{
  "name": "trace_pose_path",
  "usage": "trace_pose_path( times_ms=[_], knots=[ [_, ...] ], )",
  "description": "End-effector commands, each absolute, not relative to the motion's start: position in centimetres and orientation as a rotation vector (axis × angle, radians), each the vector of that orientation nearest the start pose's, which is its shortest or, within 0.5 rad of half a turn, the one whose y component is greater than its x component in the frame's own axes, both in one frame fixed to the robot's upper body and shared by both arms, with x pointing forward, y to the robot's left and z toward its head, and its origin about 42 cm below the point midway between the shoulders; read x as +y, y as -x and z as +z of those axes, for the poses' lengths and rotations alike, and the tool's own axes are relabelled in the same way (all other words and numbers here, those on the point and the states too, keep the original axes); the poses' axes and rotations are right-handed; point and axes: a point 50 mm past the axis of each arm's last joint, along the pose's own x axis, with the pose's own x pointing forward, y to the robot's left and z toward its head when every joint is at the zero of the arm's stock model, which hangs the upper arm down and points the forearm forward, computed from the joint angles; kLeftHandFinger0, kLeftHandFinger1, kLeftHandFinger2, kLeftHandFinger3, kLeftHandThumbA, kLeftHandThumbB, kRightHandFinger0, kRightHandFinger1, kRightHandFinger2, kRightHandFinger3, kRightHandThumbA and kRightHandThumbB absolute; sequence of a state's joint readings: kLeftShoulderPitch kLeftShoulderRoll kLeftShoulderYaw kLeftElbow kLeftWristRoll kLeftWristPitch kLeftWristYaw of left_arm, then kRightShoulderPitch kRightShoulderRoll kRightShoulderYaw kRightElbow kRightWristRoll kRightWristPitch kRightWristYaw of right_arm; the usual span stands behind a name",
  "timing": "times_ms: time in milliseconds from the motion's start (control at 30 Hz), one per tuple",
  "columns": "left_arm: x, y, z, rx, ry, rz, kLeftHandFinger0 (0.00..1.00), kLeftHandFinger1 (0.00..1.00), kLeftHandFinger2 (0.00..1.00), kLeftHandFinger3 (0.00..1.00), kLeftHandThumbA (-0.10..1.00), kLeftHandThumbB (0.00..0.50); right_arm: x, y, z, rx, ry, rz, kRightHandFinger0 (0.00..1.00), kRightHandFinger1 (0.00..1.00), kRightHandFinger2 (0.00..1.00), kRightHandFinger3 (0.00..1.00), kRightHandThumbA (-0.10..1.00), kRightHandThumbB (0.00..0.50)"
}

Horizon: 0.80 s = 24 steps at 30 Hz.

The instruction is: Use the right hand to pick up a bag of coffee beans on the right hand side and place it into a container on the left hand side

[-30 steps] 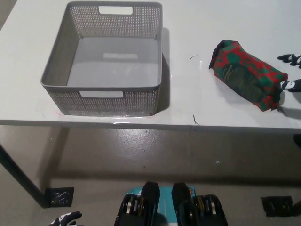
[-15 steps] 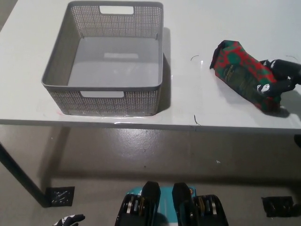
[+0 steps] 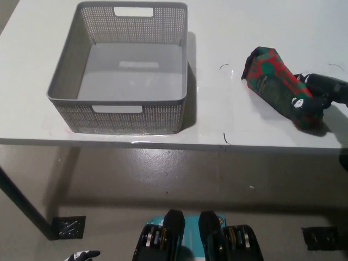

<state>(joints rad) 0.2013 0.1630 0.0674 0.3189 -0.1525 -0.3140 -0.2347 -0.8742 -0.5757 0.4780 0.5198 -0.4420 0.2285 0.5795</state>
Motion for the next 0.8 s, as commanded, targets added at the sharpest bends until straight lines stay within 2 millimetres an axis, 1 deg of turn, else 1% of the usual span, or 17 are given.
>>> trace_pose_path(
  times_ms=[0,67,133,167,200,233,267,300,367,400,433,533,600,667,733,767],
  knots=[
    [30.1,-17.7,-0.5,0.174,-0.030,-0.058,1.00,0.57,0.74,0.63,0.82,0.500,-28.8,-49.8,24.6,0.304,1.291,0.567,1.00,1.00,1.00,1.00,-0.10,0.490],
    [30.2,-17.8,-0.6,0.171,-0.024,-0.055,1.00,0.57,0.73,0.63,0.80,0.500,-28.5,-49.5,24.0,0.276,1.300,0.559,1.00,1.00,1.00,1.00,-0.08,0.474],
    [30.3,-17.7,-0.6,0.166,-0.011,-0.057,1.00,0.55,0.73,0.63,0.80,0.500,-28.2,-49.2,23.5,0.248,1.296,0.542,0.95,1.00,1.00,1.00,-0.05,0.420],
    [30.4,-17.8,-0.6,0.163,-0.002,-0.054,1.00,0.55,0.72,0.63,0.78,0.500,-28.2,-49.1,23.4,0.225,1.268,0.540,0.93,1.00,1.00,0.96,-0.10,0.413],
    [30.4,-17.8,-0.6,0.165,0.007,-0.053,1.00,0.54,0.72,0.62,0.77,0.500,-28.2,-49.2,23.4,0.214,1.254,0.539,0.92,0.96,0.98,0.92,-0.10,0.397],
    [30.4,-17.7,-0.6,0.167,0.007,-0.052,1.00,0.54,0.72,0.62,0.78,0.500,-28.1,-49.1,23.5,0.198,1.242,0.526,0.85,0.86,0.90,0.83,-0.10,0.346],
    [30.4,-17.7,-0.6,0.166,0.008,-0.053,1.00,0.54,0.72,0.62,0.78,0.500,-28.1,-49.0,23.5,0.191,1.244,0.521,0.82,0.81,0.84,0.77,-0.10,0.321],
    [30.4,-17.7,-0.6,0.164,0.014,-0.056,1.00,0.56,0.73,0.63,0.79,0.500,-28.0,-48.9,23.4,0.167,1.250,0.502,0.76,0.75,0.78,0.67,-0.10,0.292],
    [30.4,-17.6,-0.7,0.159,0.027,-0.054,1.00,0.57,0.74,0.64,0.78,0.500,-27.8,-48.9,23.3,0.160,1.264,0.481,0.70,0.70,0.73,0.57,-0.10,0.268],
    [30.5,-17.6,-0.7,0.159,0.029,-0.054,1.00,0.57,0.74,0.64,0.77,0.500,-27.8,-48.8,23.2,0.161,1.267,0.478,0.69,0.70,0.72,0.55,-0.10,0.266],
    [30.4,-17.5,-0.7,0.164,0.032,-0.053,1.00,0.57,0.73,0.64,0.78,0.500,-27.9,-48.7,23.1,0.159,1.267,0.477,0.69,0.71,0.72,0.52,-0.10,0.275],
    [30.5,-17.5,-0.8,0.159,0.027,-0.058,1.00,0.57,0.74,0.65,0.80,0.500,-28.0,-48.6,23.0,0.164,1.279,0.471,0.70,0.71,0.71,0.51,-0.10,0.283],
    [30.5,-17.4,-0.9,0.161,0.027,-0.060,1.00,0.59,0.75,0.67,0.80,0.500,-28.2,-48.5,22.9,0.167,1.278,0.467,0.74,0.73,0.72,0.50,-0.10,0.285],
    [30.5,-17.4,-0.9,0.160,0.036,-0.060,1.00,0.58,0.74,0.67,0.79,0.500,-28.3,-48.5,22.9,0.166,1.270,0.466,0.73,0.71,0.71,0.50,-0.10,0.290],
    [30.5,-17.3,-1.1,0.159,0.030,-0.060,1.00,0.56,0.74,0.68,0.80,0.500,-28.5,-48.5,22.8,0.176,1.267,0.469,0.76,0.74,0.74,0.49,-0.10,0.289],
    [30.4,-17.2,-1.1,0.159,0.033,-0.059,1.00,0.57,0.74,0.68,0.80,0.500,-28.6,-48.5,22.7,0.176,1.267,0.470,0.77,0.74,0.74,0.49,-0.10,0.289]
  ],
)
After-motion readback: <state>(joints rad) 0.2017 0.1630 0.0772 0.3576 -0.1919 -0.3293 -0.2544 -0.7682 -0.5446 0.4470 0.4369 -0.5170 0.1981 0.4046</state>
